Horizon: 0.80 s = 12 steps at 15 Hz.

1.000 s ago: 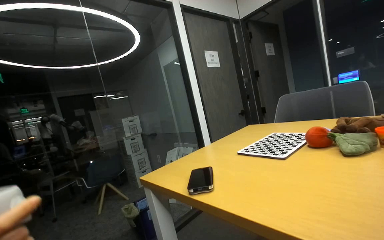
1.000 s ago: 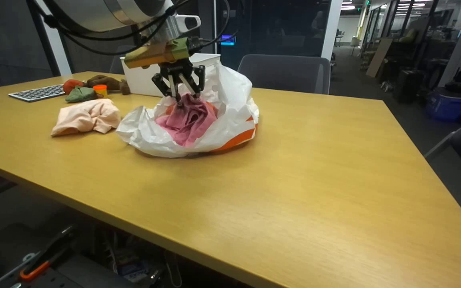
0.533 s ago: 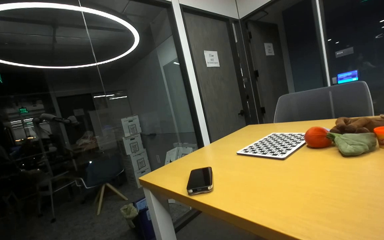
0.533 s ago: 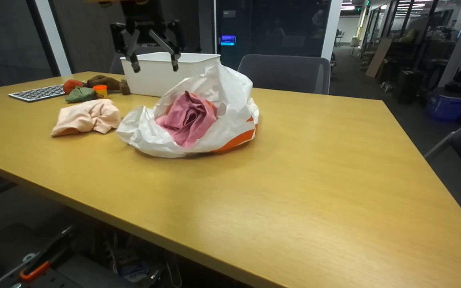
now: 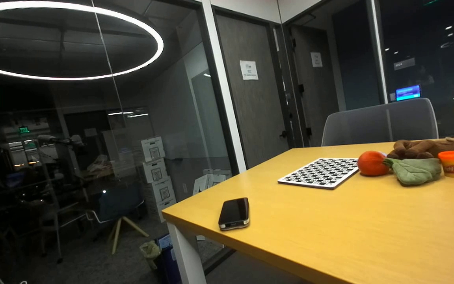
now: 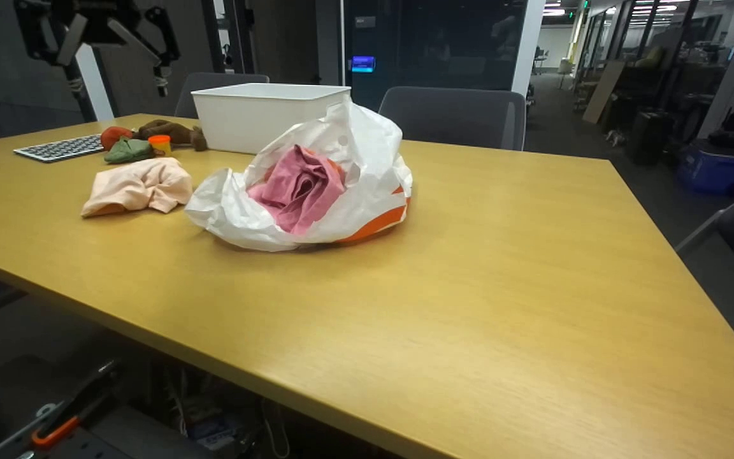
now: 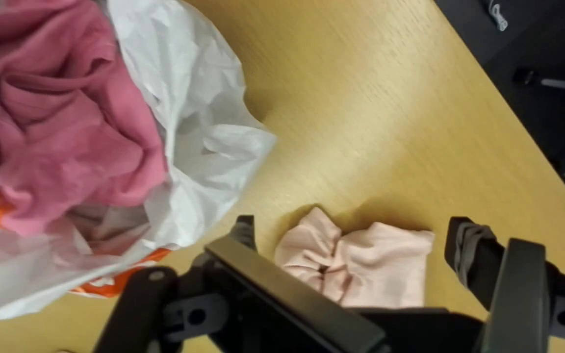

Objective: Put the pink and peach shirts in the plastic bag, then pull up the ends of the plastic

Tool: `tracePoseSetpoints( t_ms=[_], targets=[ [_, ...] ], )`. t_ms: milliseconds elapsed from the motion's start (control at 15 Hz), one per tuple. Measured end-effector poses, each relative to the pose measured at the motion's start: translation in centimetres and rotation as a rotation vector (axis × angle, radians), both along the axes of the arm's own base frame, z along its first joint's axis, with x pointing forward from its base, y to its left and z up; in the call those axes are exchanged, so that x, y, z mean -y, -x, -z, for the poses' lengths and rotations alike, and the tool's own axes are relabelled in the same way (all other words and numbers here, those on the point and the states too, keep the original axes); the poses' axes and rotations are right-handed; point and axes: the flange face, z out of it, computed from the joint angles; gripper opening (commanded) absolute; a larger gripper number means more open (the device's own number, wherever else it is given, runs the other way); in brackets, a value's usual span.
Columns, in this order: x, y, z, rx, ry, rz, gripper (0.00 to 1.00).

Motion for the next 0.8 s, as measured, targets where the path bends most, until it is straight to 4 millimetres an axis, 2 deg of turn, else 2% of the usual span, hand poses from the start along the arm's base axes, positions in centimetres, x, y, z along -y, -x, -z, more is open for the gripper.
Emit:
tracePoseSetpoints(
  t_ms=[133, 200, 533, 800],
  targets=[
    [-3.0, 1.7, 1.0, 0.002, 0.02, -0.074, 1.0],
    [-3.9, 2.3, 1.2, 0.001, 0.028, -0.092, 1.0],
    [-4.2, 2.5, 1.5, 0.0, 0.032, -0.099, 1.0],
    [-5.7, 0.7, 2.6, 0.091, -0.022, -0.121, 1.0]
  ],
)
